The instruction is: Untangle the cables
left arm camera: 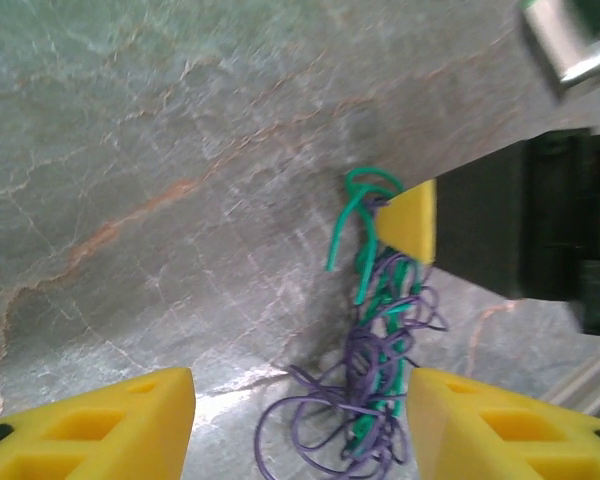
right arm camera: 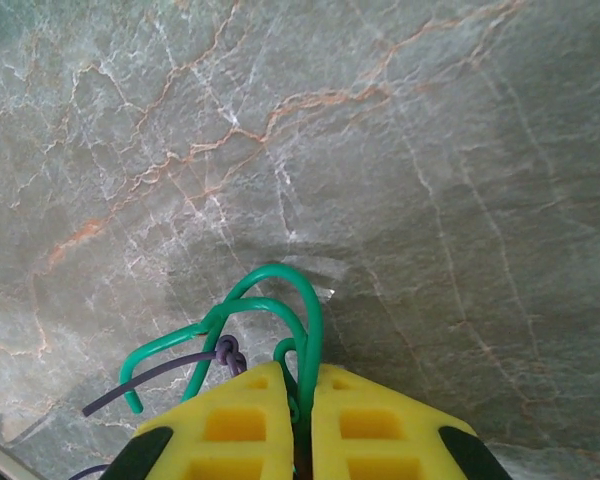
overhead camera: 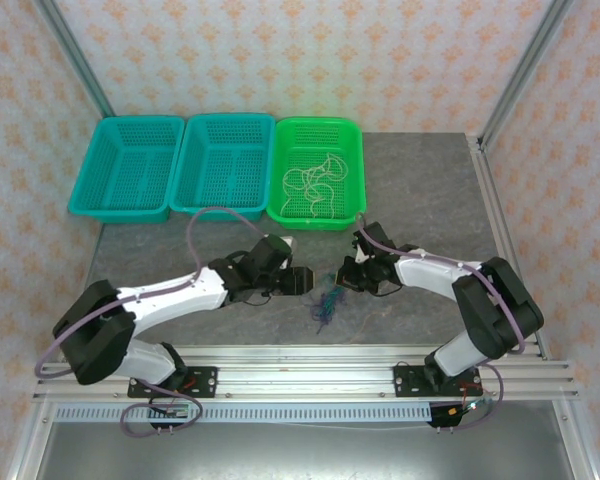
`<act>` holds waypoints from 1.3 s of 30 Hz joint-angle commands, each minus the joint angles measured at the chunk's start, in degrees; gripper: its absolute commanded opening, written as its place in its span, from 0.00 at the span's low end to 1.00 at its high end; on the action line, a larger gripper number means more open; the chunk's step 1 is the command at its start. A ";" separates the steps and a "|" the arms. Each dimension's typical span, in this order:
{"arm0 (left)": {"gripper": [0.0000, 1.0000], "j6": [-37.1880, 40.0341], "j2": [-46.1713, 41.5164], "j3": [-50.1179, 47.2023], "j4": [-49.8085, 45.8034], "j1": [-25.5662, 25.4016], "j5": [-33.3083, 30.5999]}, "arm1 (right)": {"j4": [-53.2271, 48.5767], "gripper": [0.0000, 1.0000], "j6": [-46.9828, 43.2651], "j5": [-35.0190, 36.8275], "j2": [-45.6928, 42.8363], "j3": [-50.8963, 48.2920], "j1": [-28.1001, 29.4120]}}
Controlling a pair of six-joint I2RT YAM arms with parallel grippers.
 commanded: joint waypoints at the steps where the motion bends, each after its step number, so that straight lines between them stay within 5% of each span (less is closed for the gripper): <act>1: 0.55 0.60 3.40 2.79 1.81 -1.43 0.31 | -1.33 0.08 -0.01 4.22 0.85 1.00 0.17; 10: 0.48 2.06 10.65 7.69 -1.60 -4.37 -5.25 | -1.70 0.09 0.66 4.92 1.34 0.67 0.18; 29: 0.00 0.56 12.59 7.58 -4.48 -4.32 -9.93 | -3.12 0.09 1.56 7.46 1.11 0.69 0.19; 39: 0.00 -3.89 6.64 7.17 -14.39 -4.18 -24.11 | -9.93 0.15 1.74 21.47 -1.15 0.65 -0.06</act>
